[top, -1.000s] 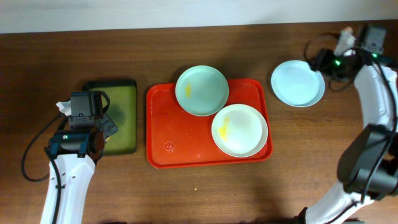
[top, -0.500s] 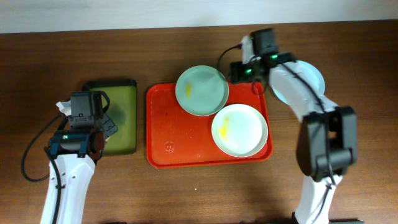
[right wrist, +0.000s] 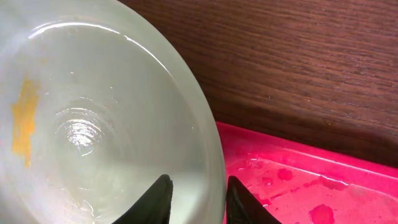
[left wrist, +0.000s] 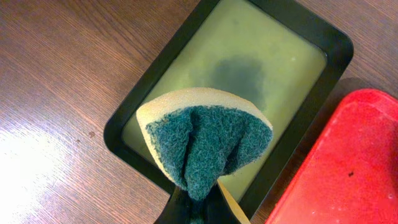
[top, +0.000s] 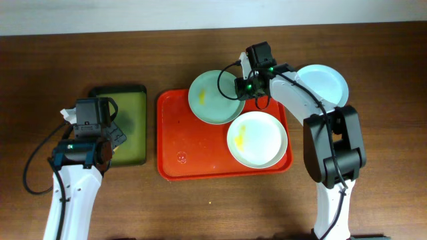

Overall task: Clean dirty plates on tray and stack at the side
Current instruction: 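Move the right gripper back to grip the top light blue plate rim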

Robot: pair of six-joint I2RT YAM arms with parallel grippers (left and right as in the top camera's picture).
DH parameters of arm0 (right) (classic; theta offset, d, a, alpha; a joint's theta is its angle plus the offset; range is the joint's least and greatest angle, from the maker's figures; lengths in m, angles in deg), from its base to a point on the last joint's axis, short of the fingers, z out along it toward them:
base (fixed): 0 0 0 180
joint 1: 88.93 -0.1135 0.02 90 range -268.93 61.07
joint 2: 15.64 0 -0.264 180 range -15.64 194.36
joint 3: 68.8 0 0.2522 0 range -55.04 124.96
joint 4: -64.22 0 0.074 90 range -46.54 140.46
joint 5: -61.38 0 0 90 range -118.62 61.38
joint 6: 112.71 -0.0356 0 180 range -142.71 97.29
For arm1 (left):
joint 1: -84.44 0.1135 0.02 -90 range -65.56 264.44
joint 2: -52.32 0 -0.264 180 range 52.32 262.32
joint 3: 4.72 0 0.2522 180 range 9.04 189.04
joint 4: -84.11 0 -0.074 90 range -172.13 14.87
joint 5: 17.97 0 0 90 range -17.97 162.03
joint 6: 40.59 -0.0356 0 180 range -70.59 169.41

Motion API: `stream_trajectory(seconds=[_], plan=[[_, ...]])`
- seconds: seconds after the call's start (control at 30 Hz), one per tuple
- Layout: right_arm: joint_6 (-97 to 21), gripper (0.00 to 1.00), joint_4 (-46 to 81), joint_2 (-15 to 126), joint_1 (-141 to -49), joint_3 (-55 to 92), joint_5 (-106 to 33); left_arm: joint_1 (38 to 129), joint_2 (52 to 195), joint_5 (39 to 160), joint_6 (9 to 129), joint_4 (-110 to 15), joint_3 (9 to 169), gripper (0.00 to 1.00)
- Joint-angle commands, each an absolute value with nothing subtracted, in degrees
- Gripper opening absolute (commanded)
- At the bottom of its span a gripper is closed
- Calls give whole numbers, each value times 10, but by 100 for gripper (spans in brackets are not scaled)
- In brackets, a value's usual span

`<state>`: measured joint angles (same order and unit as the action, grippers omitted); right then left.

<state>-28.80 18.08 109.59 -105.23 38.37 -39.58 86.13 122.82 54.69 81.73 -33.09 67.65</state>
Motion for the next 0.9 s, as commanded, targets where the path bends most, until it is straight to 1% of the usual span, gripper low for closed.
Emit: stream_trajectory(seconds=[0.0,0.03,0.1,0.2,0.37,0.43,0.47,0.57,0.63,0.8,0.87], plan=[[-292,28,179,1118,-1055,381,-389,865,1231,548,806,-332,671,0],[-292,22,180,1118,-1055,381,-389,865,1231,548,806,-332,671,0],[-292,4,180,1118,-1055,383,-395,865,1231,548,806,-332,671,0],[-292,4,177,1117,-1055,384,-451,865,1232,548,806,-332,671,0],[-292,4,152,1117,-1057,386,-621,865,1251,591,806,-338,671,0],[-292,4,127,1117,-1062,386,-645,865,1265,601,797,-343,671,0],[-292,4,112,1117,-1067,386,-644,865,1272,619,779,-349,671,0],[-292,4,72,1117,-1083,385,-620,864,1301,733,705,-379,671,0],[-292,4,62,1117,-1094,385,-586,862,1312,772,690,-389,671,0],[-292,4,51,1117,-1145,385,-487,820,1318,774,678,-399,671,0],[-311,4,52,1117,-1167,385,-415,797,1318,769,671,-401,671,0]])
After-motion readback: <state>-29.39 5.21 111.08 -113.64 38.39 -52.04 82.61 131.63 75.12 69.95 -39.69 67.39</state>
